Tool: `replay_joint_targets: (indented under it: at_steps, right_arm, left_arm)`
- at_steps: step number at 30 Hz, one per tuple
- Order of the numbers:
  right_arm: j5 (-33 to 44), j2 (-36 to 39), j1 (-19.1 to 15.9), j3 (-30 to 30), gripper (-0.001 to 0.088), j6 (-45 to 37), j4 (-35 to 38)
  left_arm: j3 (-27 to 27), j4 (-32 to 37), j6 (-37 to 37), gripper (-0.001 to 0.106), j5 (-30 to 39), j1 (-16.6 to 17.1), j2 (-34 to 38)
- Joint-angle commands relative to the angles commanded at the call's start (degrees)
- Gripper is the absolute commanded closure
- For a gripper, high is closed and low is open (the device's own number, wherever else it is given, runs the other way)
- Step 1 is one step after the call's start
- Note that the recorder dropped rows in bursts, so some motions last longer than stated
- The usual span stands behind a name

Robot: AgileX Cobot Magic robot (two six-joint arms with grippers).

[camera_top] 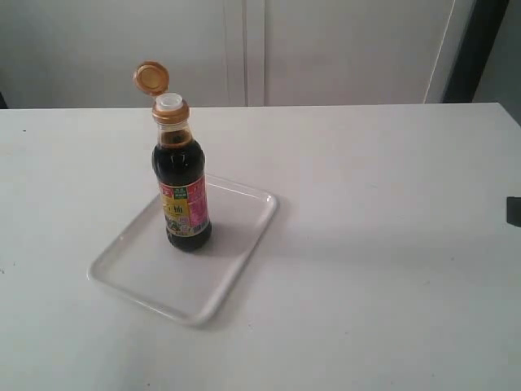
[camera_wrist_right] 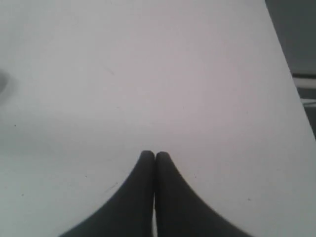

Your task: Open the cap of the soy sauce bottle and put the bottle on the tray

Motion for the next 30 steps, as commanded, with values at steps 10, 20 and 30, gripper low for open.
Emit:
replay_joint_targets:
  at_steps: [10,20,30]
  right_arm:
    - [-10.0,-16.7,0.0,9.1,0.0868,0.0,0.0]
    - [-10.8,-20.3,0.0,9.8,0.0868,0.2,0.1]
    - [-10.8,-20.3,0.0,9.8,0.0868,0.2,0.1]
  left_arm:
    - [9.6,0.0,-1.9,0.105,-6.8,0.0,-10.6]
    - [12.6,-0.3,-3.6,0.105,-8.9,0.0,-19.5]
    - [12.6,0.2,-3.1,0.105,-8.8,0.0,-19.8]
